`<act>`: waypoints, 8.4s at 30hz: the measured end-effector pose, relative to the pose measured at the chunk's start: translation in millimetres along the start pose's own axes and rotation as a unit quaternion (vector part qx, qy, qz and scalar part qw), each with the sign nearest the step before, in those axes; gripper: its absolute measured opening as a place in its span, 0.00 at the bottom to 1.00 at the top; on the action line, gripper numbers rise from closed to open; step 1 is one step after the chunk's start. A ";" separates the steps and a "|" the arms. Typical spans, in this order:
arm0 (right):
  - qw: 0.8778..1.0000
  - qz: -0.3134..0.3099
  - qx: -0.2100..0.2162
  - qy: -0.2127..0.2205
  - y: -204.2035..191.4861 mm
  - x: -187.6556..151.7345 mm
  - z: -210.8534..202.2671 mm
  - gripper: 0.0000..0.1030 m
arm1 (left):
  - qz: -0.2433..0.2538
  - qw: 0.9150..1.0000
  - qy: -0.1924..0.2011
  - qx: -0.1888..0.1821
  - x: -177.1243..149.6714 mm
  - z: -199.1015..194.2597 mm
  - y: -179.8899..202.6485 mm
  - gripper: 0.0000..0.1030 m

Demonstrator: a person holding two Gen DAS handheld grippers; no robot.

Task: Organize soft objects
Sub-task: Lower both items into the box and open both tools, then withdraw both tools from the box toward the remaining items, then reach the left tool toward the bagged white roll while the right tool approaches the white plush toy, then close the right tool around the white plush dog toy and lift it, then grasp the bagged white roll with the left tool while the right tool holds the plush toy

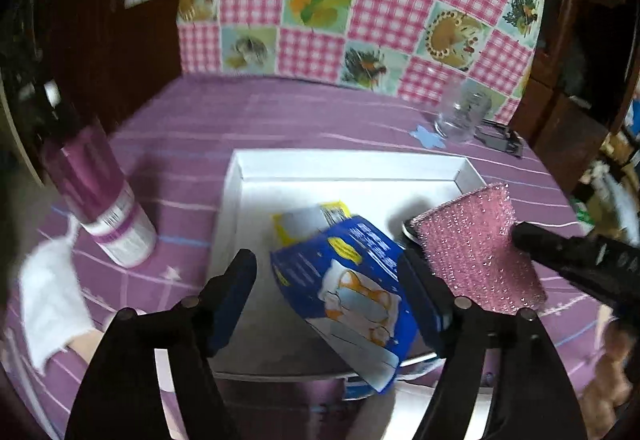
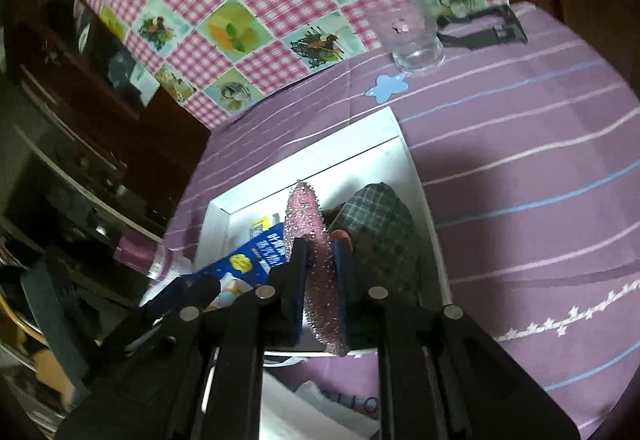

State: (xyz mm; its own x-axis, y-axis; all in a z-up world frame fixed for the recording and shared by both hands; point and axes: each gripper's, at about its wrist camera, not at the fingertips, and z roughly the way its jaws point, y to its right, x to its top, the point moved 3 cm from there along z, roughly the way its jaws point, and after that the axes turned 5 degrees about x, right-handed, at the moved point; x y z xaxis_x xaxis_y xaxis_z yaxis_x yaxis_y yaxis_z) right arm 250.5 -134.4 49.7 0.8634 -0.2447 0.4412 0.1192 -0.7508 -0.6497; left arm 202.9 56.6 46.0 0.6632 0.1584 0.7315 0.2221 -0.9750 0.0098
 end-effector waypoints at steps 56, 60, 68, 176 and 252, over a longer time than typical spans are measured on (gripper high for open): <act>0.969 -0.215 -0.122 -0.006 -62.4 -49.0 -77.1 0.53 | 0.023 0.998 0.030 -0.049 -36.7 -102.8 16.8 0.76; 0.957 -0.268 -0.107 -0.021 -47.6 -79.1 -84.8 0.53 | 0.034 0.998 0.035 -0.044 -54.9 -115.3 16.2 0.76; 0.960 -0.248 -0.129 0.000 -9.2 -120.2 -112.2 0.53 | 0.048 0.996 0.050 -0.053 -95.1 -124.3 15.9 0.76; 0.954 -0.263 -0.010 -0.142 -31.8 -207.5 -88.5 0.46 | 0.069 0.992 -0.105 -0.011 -155.6 -82.1 5.7 0.76; 0.965 -0.206 -0.146 -0.068 5.9 -180.2 -82.3 0.61 | 0.027 0.990 -0.082 -0.111 -156.9 -84.6 31.8 0.76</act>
State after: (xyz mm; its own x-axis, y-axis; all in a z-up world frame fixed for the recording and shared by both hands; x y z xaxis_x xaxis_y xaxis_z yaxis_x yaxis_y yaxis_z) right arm 55.3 -145.2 17.2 0.8311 0.1793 0.5264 0.3396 -0.9133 -0.2250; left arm 45.5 -12.4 -10.8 0.7803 0.1114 0.6154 0.0329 -0.9900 0.1374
